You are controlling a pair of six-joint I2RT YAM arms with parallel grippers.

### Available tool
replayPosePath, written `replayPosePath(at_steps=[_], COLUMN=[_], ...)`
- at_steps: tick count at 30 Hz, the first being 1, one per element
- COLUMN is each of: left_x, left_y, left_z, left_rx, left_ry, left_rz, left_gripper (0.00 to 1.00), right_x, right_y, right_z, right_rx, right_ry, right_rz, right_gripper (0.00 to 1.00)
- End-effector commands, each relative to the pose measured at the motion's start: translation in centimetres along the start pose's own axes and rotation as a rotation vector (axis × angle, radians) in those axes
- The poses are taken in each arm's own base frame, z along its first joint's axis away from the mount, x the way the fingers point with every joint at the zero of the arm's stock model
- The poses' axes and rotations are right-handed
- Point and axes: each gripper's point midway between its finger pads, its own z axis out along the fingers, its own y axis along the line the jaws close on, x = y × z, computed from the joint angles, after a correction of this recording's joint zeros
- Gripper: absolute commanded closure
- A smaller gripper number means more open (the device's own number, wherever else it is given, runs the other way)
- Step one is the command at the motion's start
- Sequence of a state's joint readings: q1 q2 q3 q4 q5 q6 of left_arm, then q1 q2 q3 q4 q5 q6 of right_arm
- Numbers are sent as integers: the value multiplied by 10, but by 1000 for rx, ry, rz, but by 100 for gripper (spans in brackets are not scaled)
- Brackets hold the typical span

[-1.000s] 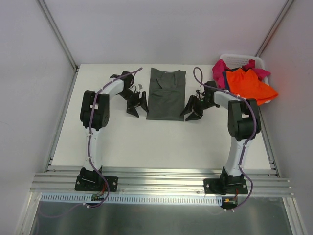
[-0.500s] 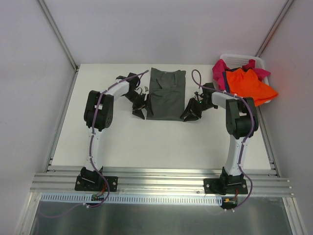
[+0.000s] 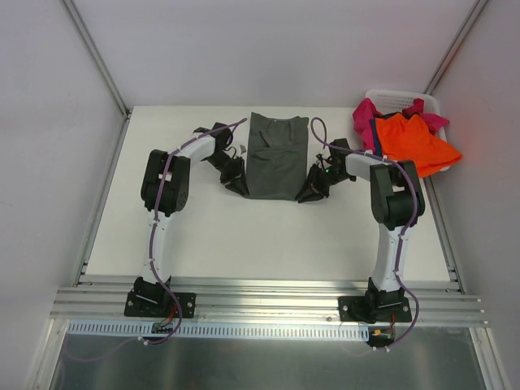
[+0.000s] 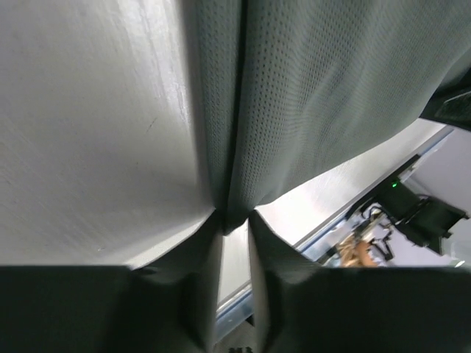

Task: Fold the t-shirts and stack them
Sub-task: Grab one side of the 2/3 rectangular tshirt with both arms

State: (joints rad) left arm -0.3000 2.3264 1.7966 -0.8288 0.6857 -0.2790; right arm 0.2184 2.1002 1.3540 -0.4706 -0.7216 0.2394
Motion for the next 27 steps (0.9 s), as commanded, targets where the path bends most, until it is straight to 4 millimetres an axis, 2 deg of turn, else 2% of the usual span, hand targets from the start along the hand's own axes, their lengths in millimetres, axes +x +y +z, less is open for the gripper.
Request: replayPosePath(at_steps=[1, 5, 8, 13, 20, 27], left_x=[-3, -3, -4, -1, 4, 19], left_y=[-3, -3, -6, -15, -34, -61], left_z=[-3, -7, -11, -31, -67, -101], left_rx=[6, -2, -5, 3, 15, 44], left_ry=[-10, -20, -32, -63, -120, -180], left_rz=[14, 21, 31, 67, 149, 235], left_gripper=[87, 100, 100, 100, 100, 100], right_x=[-6, -5, -5, -2, 17, 46], right_y=[13, 16, 19, 33, 55, 70], right_z=[-6, -10, -17, -41, -73, -92], right_rx=[-20, -20, -21, -29, -39, -52], right_ry=[-22, -28, -39, -74, -100, -93], right_rz=[-37, -51, -64, -116, -183, -244], right_gripper=[80, 86, 89, 91, 92, 93])
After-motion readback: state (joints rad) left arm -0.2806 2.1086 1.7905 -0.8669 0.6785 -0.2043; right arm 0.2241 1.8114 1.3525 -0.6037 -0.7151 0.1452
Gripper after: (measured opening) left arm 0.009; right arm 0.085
